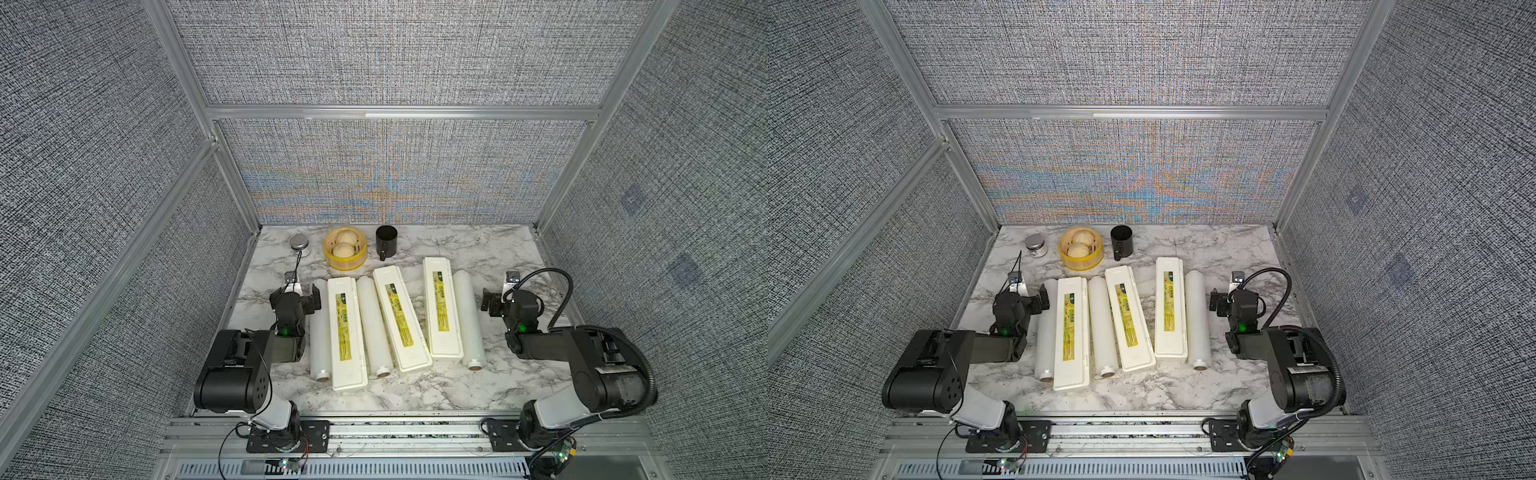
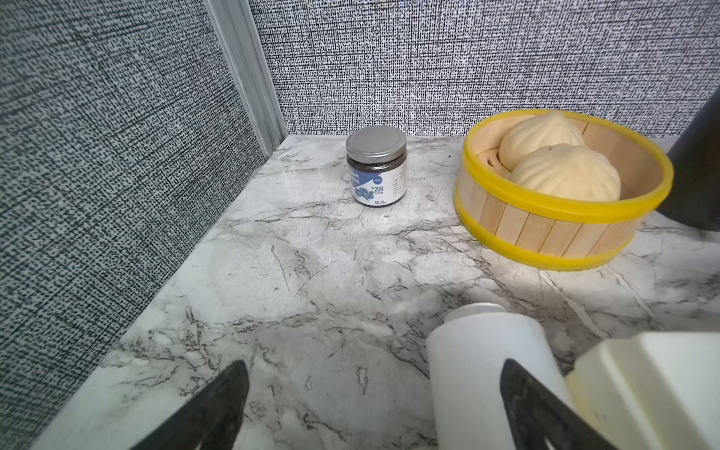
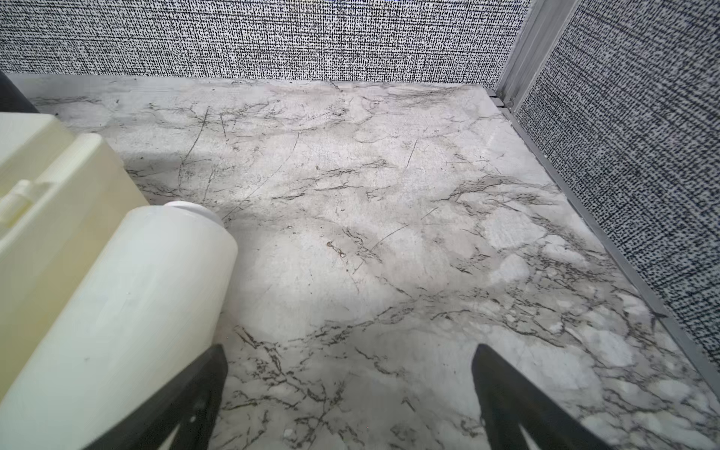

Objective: Put plastic wrap rolls into dispensers
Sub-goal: Pick up the plastic wrap cutting box from the center of the board.

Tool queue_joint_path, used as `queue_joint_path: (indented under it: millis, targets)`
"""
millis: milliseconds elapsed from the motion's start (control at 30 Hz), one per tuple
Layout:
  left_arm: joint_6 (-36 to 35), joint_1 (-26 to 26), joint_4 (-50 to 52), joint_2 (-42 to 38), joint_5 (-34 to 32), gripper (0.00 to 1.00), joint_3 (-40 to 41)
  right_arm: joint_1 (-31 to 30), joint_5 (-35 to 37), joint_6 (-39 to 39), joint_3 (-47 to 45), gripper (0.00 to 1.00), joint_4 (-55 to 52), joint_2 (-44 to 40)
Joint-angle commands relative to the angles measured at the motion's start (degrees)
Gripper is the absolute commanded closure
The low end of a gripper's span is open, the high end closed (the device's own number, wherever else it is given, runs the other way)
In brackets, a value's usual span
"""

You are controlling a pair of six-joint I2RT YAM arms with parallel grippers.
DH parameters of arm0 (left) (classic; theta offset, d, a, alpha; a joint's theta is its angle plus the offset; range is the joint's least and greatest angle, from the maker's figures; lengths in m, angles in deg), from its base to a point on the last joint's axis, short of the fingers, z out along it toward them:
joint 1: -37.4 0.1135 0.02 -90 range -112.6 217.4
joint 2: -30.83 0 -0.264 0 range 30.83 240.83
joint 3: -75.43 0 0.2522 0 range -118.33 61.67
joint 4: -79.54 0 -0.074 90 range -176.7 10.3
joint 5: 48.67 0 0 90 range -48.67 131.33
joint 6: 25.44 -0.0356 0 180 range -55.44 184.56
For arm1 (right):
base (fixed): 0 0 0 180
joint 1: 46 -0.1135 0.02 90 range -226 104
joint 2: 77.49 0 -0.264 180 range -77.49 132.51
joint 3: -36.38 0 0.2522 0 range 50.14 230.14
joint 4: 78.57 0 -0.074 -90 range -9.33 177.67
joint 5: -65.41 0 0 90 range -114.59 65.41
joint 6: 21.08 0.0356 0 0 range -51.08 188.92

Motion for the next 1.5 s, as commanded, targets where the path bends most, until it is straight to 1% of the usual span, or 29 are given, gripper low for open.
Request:
queue_joint_path:
  millis: [0,933,1000,1067,1133,1167,1200,1267,1333,1400,1467]
  targets:
    - [0.02,0.04,-1.36,0.06,-0.59,0.01,-0.12,-0.04,0.49,-0.16,-0.16,0.01,1.28,-0.19]
    - [0.11,0.04,-1.11,0.15,-0.58,0.00,-0.21,0.08,0.25,0.01,0.20,0.01,0.62,0.06]
    - [0.26,0.03,-1.52,-0.01,-0.43,0.01,0.03,0.17,-0.13,0.10,-0.06,0.01,1.07,-0.14]
    - [-0.13,0.03,-0.72,-0.77,0.12,0.01,-0.11,1.15,-2.23,0.57,-0.38,0.01,1.15,-1.00]
    - [-0.49,0.03,3.18,-3.52,0.90,0.00,-0.90,1.24,-2.18,0.50,1.86,0.01,-5.90,-4.61]
    - [-0.55,0.03,6.59,-5.96,0.90,0.00,-1.52,1.22,-2.59,0.44,3.74,0.01,-11.86,-7.07]
    - [-0.17,0.08,10.79,-8.25,0.39,0.01,-2.48,1.22,-2.96,0.75,5.67,0.01,-17.49,-9.04]
    - [1.56,0.06,23.31,-12.92,-0.05,0.00,-6.47,1.14,-4.61,1.38,10.93,0.01,-29.47,-12.67]
    - [2.42,0.03,33.22,-16.05,2.89,0.00,-11.36,0.49,-5.87,1.94,14.45,0.01,-36.35,-14.66]
    - [5.20,-0.05,39.64,-17.61,7.05,0.01,-15.04,-0.61,-6.34,3.77,18.70,0.01,-44.04,-16.22]
    - [10.91,-0.05,44.81,-18.51,9.59,0.01,-18.24,-1.97,-7.29,6.10,24.24,0.01,-53.17,-16.92]
